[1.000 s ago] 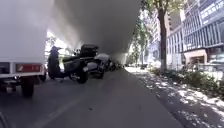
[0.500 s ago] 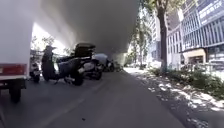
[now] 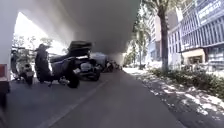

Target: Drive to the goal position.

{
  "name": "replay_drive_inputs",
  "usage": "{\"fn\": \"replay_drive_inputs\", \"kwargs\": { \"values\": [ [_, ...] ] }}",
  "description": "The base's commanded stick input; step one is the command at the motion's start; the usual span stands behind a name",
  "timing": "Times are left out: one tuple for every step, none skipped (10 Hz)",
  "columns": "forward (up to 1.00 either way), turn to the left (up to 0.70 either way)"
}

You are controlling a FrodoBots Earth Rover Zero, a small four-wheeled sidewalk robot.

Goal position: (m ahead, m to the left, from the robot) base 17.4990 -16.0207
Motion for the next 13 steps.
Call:
{"fn": "replay_drive_inputs", "kwargs": {
  "values": [
    [0.45, -0.27],
    [0.45, -0.27],
    [0.45, -0.27],
    [0.45, -0.18],
    [0.45, 0.0],
    [0.45, 0.0],
    [0.45, 0.0],
    [0.45, 0.0],
    [0.45, 0.0],
    [0.45, 0.0],
    [0.45, 0.0],
    [0.45, 0.0],
    [0.45, 0.0]
  ]
}}
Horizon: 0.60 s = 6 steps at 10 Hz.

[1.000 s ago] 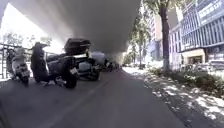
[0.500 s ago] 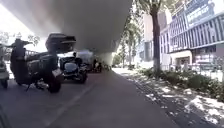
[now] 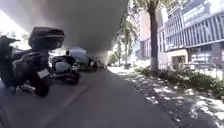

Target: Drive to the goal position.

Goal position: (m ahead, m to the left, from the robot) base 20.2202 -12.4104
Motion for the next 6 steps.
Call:
{"fn": "replay_drive_inputs", "kwargs": {
  "values": [
    [0.45, 0.0],
    [0.45, 0.0],
    [0.45, 0.0],
    [0.45, 0.0],
    [0.45, 0.0],
    [0.45, 0.0]
  ]
}}
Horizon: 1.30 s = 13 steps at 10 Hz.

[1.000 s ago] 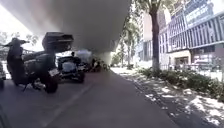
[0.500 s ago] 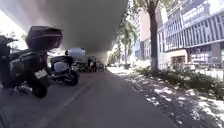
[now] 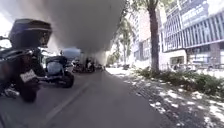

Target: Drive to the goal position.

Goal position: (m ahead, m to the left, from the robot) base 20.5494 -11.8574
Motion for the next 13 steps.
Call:
{"fn": "replay_drive_inputs", "kwargs": {
  "values": [
    [0.45, 0.0],
    [0.45, 0.0],
    [0.45, 0.0],
    [0.45, 0.0],
    [0.45, 0.0],
    [0.45, 0.0],
    [0.45, 0.0],
    [0.45, 0.0],
    [0.45, -0.14],
    [0.45, -0.27],
    [0.45, -0.27],
    [0.45, -0.27],
    [0.45, 0.0]
  ]
}}
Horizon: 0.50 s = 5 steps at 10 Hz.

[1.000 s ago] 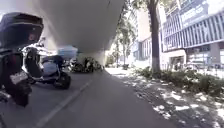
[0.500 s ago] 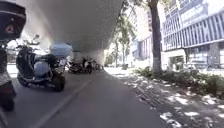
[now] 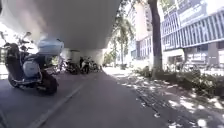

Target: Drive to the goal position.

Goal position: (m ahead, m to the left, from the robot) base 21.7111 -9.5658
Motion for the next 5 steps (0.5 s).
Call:
{"fn": "replay_drive_inputs", "kwargs": {
  "values": [
    [0.45, 0.0],
    [0.45, 0.0],
    [0.45, 0.0],
    [0.45, 0.0],
    [0.45, 0.0]
  ]
}}
